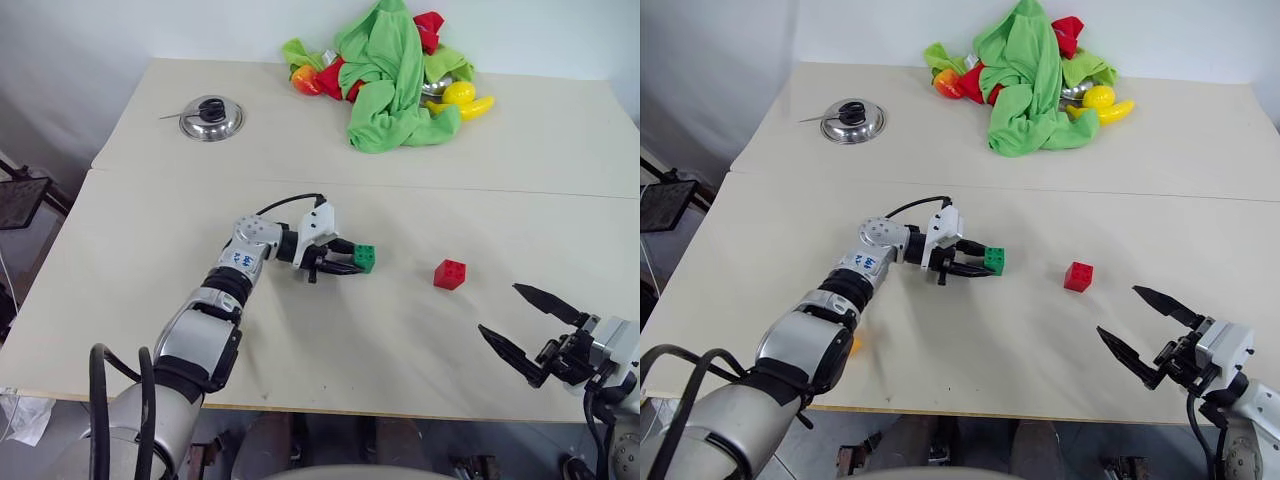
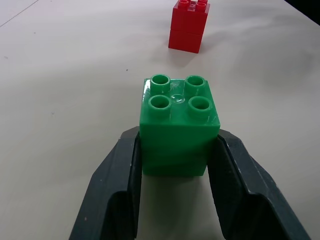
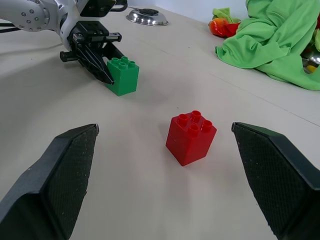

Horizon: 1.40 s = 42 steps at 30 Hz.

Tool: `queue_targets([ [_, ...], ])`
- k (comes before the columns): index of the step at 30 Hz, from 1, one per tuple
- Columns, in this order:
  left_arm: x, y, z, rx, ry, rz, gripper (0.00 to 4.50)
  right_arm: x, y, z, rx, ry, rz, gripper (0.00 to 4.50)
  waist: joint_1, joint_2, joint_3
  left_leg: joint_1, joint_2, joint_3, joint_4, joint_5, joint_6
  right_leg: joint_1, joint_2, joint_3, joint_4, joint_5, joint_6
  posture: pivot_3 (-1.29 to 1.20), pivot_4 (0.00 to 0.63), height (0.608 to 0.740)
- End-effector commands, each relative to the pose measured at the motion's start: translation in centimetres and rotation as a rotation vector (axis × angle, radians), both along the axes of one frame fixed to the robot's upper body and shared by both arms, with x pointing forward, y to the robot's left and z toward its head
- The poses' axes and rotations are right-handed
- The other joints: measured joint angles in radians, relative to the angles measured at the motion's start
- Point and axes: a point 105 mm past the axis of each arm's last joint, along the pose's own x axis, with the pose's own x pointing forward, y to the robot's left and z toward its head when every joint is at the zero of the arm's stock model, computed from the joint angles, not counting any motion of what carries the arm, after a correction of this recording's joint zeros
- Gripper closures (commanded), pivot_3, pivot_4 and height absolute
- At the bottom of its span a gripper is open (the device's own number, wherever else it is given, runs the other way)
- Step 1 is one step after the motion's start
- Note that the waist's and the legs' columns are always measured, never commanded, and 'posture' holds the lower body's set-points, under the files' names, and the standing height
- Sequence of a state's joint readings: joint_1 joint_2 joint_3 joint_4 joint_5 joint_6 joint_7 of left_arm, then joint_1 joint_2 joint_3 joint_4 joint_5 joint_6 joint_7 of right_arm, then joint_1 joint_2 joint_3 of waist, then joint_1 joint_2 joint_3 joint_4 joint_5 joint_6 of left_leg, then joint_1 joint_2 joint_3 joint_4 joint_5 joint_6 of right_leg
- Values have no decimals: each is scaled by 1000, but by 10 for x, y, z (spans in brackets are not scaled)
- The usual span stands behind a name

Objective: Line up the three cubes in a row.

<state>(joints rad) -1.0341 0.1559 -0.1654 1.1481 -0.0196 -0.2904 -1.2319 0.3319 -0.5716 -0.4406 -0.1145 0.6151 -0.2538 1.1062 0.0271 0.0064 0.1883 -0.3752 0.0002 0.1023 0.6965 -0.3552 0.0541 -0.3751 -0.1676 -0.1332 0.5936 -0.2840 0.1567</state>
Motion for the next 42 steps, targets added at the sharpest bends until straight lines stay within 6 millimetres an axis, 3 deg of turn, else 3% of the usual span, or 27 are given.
queue_targets([
  [1,-1,-5,4,5,-15,-27,2671,-2,0,8,8,-31,-3,0,0,0,0,0,0,0,0,0,0,0,0,0,0,0,0,0,150,740],
  [7,1,1,16,-54,-33,-30,795,1,0,8,8,-19,13,0,-4,0,0,-1,0,0,0,0,0,-1,0,0,0,0,0,0,150,740],
  [10,4,15,31,-114,-52,-25,15,5,1,8,5,-19,37,0,-4,0,0,-1,0,0,0,0,0,-1,0,0,0,0,0,0,150,740],
  [12,6,27,41,-145,-55,-18,15,8,4,9,4,-22,55,0,-9,0,0,-1,1,1,1,0,0,-1,0,0,1,0,0,0,150,740],
  [17,7,89,65,-222,-77,46,15,21,14,14,15,-35,144,0,-26,0,0,0,2,0,1,0,0,-1,1,0,2,0,0,0,150,740],
  [24,-17,172,66,-259,-92,251,15,35,45,30,53,-11,354,0,-35,1,0,0,2,0,1,0,0,-1,1,0,3,0,0,0,150,740],
  [30,-73,235,54,-316,-105,509,15,41,70,37,12,-9,489,0,-31,1,0,0,2,-2,2,0,0,-1,0,1,3,0,-1,0,150,740],
  [38,-149,278,26,-284,-48,810,15,37,90,42,-37,0,648,0,-30,1,0,0,2,-6,2,-1,-2,1,-3,0,2,-1,-1,0,150,740],
  [42,-187,278,1,-157,59,782,15,30,98,40,-68,5,722,0,-29,1,0,1,2,-5,1,-2,-3,1,-2,0,1,-1,-2,0,150,740],
])
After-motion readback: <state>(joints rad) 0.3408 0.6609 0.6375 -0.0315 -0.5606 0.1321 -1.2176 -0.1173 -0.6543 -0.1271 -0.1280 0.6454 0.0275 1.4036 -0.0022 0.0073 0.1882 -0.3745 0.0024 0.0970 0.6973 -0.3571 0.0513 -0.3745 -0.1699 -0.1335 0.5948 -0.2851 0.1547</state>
